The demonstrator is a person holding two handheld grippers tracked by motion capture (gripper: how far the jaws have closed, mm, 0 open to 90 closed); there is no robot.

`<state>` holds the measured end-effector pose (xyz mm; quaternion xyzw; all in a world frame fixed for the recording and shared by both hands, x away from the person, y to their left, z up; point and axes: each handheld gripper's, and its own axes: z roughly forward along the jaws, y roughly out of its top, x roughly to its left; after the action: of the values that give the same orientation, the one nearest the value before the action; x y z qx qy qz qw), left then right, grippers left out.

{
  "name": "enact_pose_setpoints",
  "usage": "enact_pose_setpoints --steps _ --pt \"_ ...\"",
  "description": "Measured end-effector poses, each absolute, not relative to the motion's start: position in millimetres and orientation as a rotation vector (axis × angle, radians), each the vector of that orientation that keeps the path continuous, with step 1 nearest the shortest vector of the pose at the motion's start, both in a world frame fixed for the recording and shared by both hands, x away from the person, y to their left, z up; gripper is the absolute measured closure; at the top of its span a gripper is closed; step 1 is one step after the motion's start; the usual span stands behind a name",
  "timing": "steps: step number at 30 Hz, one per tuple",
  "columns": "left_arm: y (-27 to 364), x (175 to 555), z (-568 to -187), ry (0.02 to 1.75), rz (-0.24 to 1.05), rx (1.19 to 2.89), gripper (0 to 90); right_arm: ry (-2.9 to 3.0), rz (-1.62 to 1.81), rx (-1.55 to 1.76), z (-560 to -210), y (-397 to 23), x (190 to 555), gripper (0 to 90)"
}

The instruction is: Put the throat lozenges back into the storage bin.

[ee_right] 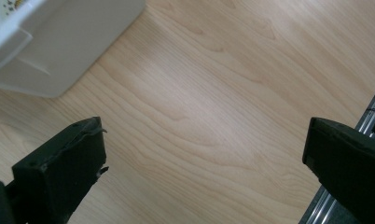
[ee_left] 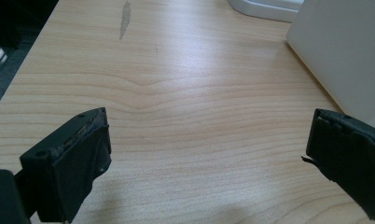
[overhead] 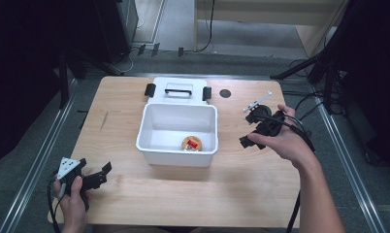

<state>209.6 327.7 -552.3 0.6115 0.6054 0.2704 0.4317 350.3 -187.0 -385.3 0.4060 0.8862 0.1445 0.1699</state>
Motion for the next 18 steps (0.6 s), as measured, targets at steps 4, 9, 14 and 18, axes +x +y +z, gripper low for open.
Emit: enact_pose_setpoints --steps 4,9,14,18 --pt "328 210 -552 1.509 0.675 1.523 0.2 2.497 0.411 1.203 -394 -201 346 0.0" --pt "328 209 -552 1.509 0.673 1.525 0.2 2.465 0.414 1.267 -407 -220 341 0.0" --pt "328 209 -552 1.509 0.673 1.524 0.2 2.437 0.419 1.315 -421 -237 335 0.0" --pt "327 209 -552 1.509 0.675 1.524 0.2 2.411 0.424 1.361 -432 -249 329 0.0"
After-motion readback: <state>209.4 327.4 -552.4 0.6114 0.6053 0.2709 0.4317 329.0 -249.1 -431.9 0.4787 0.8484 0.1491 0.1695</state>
